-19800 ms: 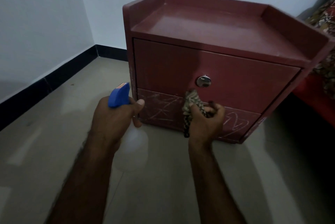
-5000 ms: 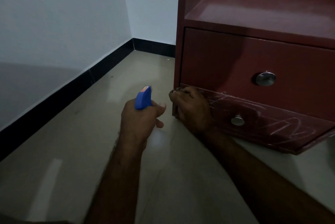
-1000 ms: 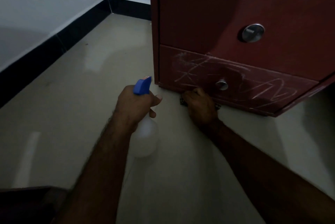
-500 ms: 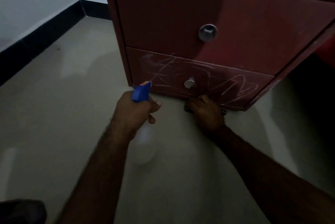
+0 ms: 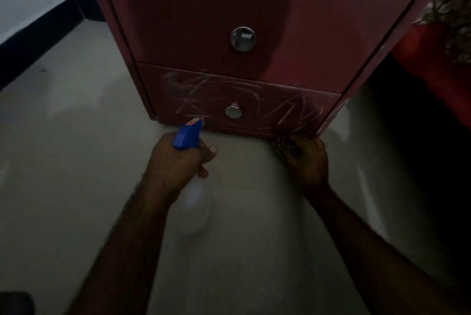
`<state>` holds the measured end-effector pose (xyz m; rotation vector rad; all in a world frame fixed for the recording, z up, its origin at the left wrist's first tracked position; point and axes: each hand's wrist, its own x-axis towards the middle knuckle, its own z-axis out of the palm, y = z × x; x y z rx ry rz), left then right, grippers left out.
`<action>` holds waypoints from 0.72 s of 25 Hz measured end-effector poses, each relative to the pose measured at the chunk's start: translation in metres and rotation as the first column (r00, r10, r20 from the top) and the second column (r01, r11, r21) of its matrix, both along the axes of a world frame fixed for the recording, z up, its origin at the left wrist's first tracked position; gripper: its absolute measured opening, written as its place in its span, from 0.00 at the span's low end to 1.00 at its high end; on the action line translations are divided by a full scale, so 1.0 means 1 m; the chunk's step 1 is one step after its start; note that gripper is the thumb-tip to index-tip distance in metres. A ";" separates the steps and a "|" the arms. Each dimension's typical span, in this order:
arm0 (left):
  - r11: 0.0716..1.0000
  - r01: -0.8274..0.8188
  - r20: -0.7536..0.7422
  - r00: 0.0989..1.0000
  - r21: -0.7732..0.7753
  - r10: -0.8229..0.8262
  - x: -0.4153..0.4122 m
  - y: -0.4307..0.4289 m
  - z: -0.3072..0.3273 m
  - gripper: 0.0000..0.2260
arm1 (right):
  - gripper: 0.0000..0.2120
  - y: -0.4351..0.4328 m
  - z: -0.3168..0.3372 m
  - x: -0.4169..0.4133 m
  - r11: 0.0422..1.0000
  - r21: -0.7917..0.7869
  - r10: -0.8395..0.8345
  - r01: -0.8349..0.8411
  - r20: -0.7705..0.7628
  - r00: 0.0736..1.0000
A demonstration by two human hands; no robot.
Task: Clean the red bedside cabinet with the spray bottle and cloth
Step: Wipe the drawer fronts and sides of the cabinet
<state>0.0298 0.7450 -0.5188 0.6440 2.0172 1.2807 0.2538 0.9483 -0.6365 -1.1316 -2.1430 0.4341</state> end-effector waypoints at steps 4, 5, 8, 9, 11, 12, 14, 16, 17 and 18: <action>0.998 0.045 0.017 0.999 0.031 -0.046 0.022 0.015 0.001 0.09 | 0.27 -0.017 -0.002 0.011 0.699 -0.708 -0.520 0.100 -0.408 0.750; 0.997 0.055 0.023 0.998 0.052 -0.056 0.025 0.021 0.003 0.09 | 0.28 -0.017 -0.004 0.014 0.599 -0.799 -0.608 0.059 -0.405 0.683; 0.992 0.090 0.019 0.996 0.090 -0.092 0.036 0.035 0.009 0.08 | 0.26 -0.013 0.003 0.026 0.305 -0.920 -0.715 -0.247 -0.393 0.578; 0.990 0.099 0.017 0.995 0.098 -0.101 0.039 0.039 0.010 0.08 | 0.25 -0.015 0.009 0.028 0.200 -0.899 -0.691 -0.390 -0.412 0.594; 0.988 0.110 0.020 0.993 0.111 -0.112 0.044 0.043 0.012 0.08 | 0.28 -0.021 0.014 0.028 0.104 -0.840 -0.620 -0.532 -0.473 0.626; 0.987 0.112 0.023 0.993 0.115 -0.116 0.046 0.044 0.011 0.08 | 0.31 -0.023 0.014 0.024 0.121 -0.839 -0.591 -0.530 -0.490 0.641; 0.985 0.122 0.030 0.992 0.120 -0.126 0.051 0.042 0.007 0.08 | 0.38 -0.027 0.010 0.011 0.195 -0.870 -0.603 -0.453 -0.471 0.644; 0.985 0.127 0.033 0.991 0.117 -0.132 0.055 0.040 0.003 0.09 | 0.42 -0.031 0.009 -0.006 0.237 -0.897 -0.671 -0.374 -0.429 0.605; 0.986 0.125 0.033 0.991 0.115 -0.129 0.057 0.039 0.002 0.10 | 0.41 -0.031 0.011 -0.015 0.264 -0.901 -0.707 -0.343 -0.423 0.567; 0.986 0.119 0.036 0.992 0.114 -0.124 0.057 0.039 0.002 0.10 | 0.40 -0.030 0.014 -0.023 0.293 -0.903 -0.743 -0.315 -0.422 0.519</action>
